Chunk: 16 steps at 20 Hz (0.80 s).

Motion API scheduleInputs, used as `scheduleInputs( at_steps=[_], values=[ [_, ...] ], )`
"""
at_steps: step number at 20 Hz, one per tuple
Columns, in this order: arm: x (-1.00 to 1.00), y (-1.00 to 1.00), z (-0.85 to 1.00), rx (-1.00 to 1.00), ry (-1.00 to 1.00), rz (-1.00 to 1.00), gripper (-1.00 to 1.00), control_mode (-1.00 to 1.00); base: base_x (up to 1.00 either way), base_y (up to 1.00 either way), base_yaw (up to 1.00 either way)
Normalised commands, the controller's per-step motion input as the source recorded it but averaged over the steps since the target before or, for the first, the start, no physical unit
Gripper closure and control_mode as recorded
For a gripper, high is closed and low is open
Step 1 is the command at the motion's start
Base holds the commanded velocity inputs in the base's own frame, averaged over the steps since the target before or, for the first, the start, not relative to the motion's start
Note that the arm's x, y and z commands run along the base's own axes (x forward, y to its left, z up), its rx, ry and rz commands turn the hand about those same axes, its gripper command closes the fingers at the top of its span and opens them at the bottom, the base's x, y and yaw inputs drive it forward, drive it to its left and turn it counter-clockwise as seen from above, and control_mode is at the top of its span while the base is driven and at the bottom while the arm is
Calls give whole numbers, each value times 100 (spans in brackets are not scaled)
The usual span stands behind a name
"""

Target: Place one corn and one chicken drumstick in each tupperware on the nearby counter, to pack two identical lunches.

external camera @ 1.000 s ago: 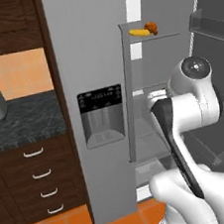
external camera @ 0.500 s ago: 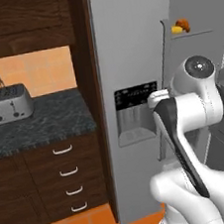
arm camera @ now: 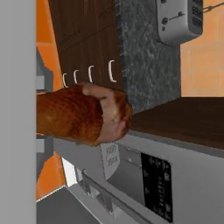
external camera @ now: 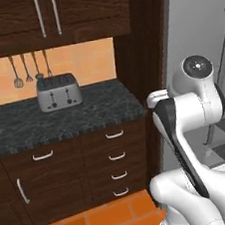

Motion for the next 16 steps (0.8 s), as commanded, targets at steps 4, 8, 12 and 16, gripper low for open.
scheduleInputs(
  at_steps=[4,8,12,16],
  values=[
    [0,0,0,0,0,0,100,100,-17,100,0],
    [0,0,0,0,0,0,100,100,-6,100,1],
    [0,0,0,0,0,0,100,100,0,100,1],
    [0,0,0,0,0,0,100,100,8,100,1]
  ],
)
